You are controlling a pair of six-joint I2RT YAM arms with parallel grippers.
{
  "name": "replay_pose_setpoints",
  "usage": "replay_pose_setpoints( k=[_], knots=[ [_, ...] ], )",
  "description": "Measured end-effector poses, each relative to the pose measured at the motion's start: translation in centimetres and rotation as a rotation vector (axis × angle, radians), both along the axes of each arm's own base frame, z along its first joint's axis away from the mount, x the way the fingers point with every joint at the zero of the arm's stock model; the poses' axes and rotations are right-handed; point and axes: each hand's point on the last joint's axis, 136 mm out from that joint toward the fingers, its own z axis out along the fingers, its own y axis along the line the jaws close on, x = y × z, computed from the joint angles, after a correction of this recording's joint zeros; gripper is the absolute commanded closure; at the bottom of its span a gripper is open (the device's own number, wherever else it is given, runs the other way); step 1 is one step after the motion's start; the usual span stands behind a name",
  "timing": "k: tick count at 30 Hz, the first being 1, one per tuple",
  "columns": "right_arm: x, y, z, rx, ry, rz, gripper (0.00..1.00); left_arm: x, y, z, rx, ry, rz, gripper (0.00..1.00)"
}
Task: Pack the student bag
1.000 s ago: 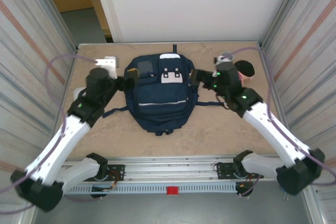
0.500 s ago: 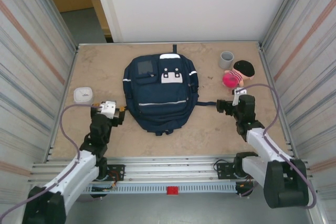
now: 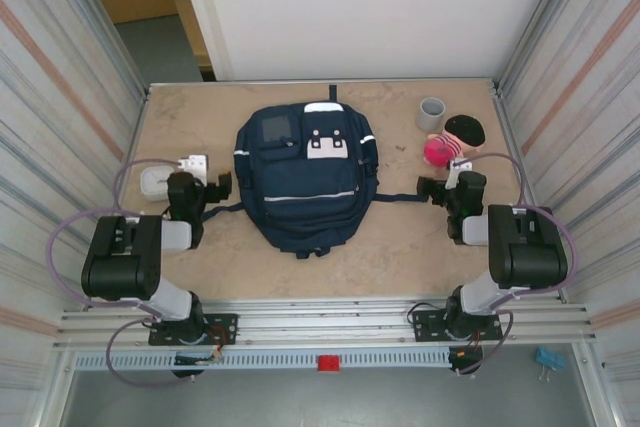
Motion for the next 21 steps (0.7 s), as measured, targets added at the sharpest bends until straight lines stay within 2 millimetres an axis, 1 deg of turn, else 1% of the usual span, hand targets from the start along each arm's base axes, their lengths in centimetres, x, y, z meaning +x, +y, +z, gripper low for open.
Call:
replay_pose_setpoints(
  k=[2, 4, 7, 21],
  knots=[
    [0.6, 0.2, 0.8, 0.006, -0.027, 0.002, 0.01, 0.1, -0.4, 0.2, -0.003, -0.004, -0.01, 0.01],
    [0.9, 0.0, 1.2, 0.009, -0.039, -0.006, 0.01, 0.0, -0.8, -0.2, -0.003, 0.015, -0.021, 0.01],
    [0.8, -0.1, 1.1, 0.007, -0.037, -0.015, 0.01, -0.2, -1.2, -0.6, -0.007, 0.032, -0.037, 0.01],
    [0.8, -0.2, 1.1, 0.006, -0.037, -0.018, 0.01, -0.4, -1.2, -1.1, -0.007, 0.054, -0.037, 0.01]
  ],
)
